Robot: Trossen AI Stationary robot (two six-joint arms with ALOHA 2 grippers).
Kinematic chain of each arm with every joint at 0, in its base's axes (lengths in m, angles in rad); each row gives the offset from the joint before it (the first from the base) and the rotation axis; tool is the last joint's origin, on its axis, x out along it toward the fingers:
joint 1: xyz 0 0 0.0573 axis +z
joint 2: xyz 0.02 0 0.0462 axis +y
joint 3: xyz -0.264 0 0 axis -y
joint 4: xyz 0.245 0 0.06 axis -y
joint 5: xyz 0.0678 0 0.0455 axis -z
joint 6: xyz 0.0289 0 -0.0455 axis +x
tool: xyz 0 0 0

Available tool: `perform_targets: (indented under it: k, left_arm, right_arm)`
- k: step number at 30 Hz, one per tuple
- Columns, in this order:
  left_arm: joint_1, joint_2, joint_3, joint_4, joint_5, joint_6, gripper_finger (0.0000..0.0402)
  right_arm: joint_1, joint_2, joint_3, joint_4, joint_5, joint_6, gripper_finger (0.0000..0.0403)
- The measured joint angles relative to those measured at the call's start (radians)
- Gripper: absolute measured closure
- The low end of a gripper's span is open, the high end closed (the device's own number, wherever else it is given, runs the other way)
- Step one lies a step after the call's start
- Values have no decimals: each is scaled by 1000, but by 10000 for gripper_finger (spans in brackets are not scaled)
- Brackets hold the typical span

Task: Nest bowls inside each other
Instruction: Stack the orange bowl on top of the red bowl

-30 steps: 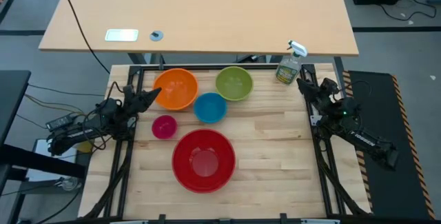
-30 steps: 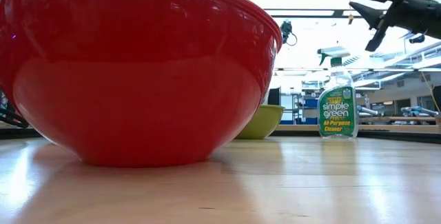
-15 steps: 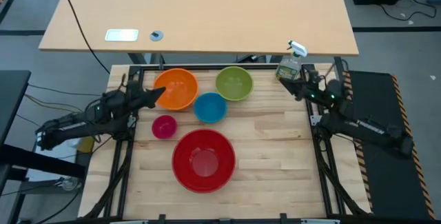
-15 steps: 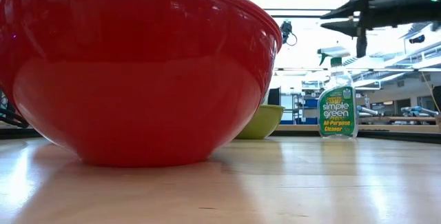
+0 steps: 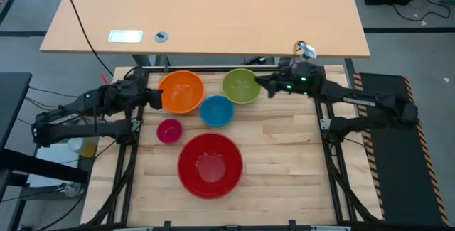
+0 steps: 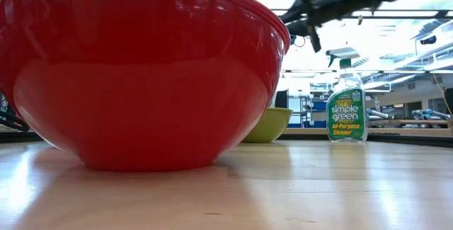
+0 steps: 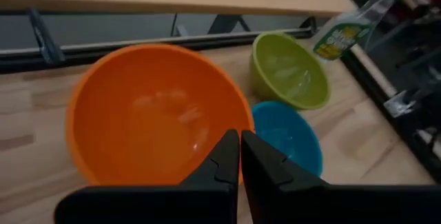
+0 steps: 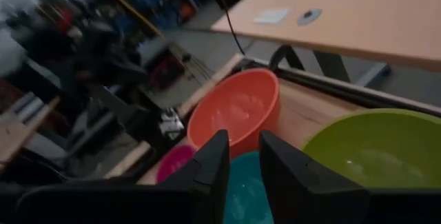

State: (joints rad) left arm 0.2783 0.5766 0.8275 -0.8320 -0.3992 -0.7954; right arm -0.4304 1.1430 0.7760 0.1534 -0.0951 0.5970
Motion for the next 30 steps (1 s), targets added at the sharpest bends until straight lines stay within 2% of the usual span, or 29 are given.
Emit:
perform_targets:
  k: [3, 9, 15, 17, 24, 27, 30]
  left_arm:
    - [-1, -13, 12, -2, 24, 5, 381]
    - [-1, -43, 13, 16, 158, 21, 381]
    - [-1, -47, 13, 19, 189, -33, 381]
    - [-1, -41, 13, 20, 167, -60, 381]
    - [-1, -6, 3, 37, -20, -163, 381]
    - [-1, 17, 3, 60, -37, -174, 381]
    - [-1, 42, 2, 65, -53, -185, 381]
  right_arm:
    - [57, 121, 104, -37, 59, -15, 314]
    - [139, 340, 300, -55, 144, -14, 314]
    - [152, 531, 500, -126, 135, -83, 314]
    - [145, 592, 564, -159, 99, -142, 314]
    - [107, 769, 747, -283, -55, -383, 295]
    - [88, 807, 792, -306, -89, -417, 258]
    - [71, 843, 817, -306, -108, -412, 200]
